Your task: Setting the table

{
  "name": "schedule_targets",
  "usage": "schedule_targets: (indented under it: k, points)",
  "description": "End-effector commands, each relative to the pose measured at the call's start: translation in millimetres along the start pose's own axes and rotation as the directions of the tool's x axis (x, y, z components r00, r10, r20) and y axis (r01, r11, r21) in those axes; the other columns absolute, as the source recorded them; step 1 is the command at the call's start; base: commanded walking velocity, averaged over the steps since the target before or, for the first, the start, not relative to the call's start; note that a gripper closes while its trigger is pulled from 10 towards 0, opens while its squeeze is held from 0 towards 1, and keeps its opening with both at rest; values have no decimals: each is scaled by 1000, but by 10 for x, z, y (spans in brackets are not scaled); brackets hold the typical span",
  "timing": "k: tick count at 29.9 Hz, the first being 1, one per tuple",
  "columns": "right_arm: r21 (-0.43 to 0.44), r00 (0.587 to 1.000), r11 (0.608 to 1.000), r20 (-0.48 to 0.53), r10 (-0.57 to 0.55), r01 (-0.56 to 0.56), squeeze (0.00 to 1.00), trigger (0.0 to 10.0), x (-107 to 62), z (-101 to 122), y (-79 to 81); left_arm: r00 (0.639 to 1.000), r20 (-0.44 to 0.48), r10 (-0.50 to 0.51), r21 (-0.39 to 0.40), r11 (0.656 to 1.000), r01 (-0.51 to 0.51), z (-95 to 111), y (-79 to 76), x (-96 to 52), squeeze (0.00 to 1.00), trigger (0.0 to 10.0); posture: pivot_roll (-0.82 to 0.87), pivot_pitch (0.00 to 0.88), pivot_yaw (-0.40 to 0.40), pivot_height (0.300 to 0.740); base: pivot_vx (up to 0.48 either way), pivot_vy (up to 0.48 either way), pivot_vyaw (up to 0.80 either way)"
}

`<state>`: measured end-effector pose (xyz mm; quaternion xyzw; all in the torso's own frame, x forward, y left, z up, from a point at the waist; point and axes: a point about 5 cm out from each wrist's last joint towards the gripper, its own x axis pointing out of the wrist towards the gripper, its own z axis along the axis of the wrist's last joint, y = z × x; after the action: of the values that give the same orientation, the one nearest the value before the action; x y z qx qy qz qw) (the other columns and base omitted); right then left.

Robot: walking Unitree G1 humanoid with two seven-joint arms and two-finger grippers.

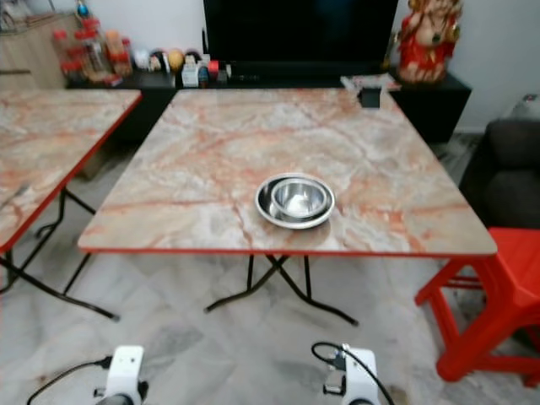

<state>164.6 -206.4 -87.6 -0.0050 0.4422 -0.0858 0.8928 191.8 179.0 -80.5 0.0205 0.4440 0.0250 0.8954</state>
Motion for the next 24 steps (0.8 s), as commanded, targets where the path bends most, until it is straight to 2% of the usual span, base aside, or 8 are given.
schedule_targets:
  k: [1, 7, 14, 19, 23, 24]
  points:
    - [9, 999, 1000, 34, 15, -16, 0, 10000, 20, 98, 66, 1000, 2, 24, 13, 1000, -24, 15, 91, 0, 0, 10000, -93, 0, 5, 740, 0, -315, 0]
    - [8, 998, 1000, 55, 20, -21, 0, 10000, 26, 142, 76, 1000, 3, 31, 4, 999, -31, 22, 102, 1, 0, 10000, -94, 0, 4, 740, 0, 0, 0]
    - [-4, 984, 1000, 174, 28, -28, 0, 10000, 38, 358, 103, 999, 1, 32, 3, 999, -32, 12, 110, -1, 0, 10000, -99, 0, 5, 740, 0, 0, 0]
    - [-100, 947, 995, 318, 42, -11, 0, 10000, -2, 500, 111, 999, 1, 33, 3, 999, -33, 3, 125, -5, 0, 10000, -107, 0, 9, 740, 0, 0, 0]
    - [-120, 909, 992, 416, 27, 25, 0, 10000, -62, 544, 61, 999, 1, 34, 7, 999, -34, -1, 137, -6, 0, 10000, -114, 0, 13, 740, 0, 0, 0]
    - [-171, 892, 984, 451, 38, 45, 0, 10000, -89, 556, 57, 999, 1, 34, 8, 999, -34, -2, 141, -7, 0, 10000, -118, 0, 17, 740, 0, 0, 0]
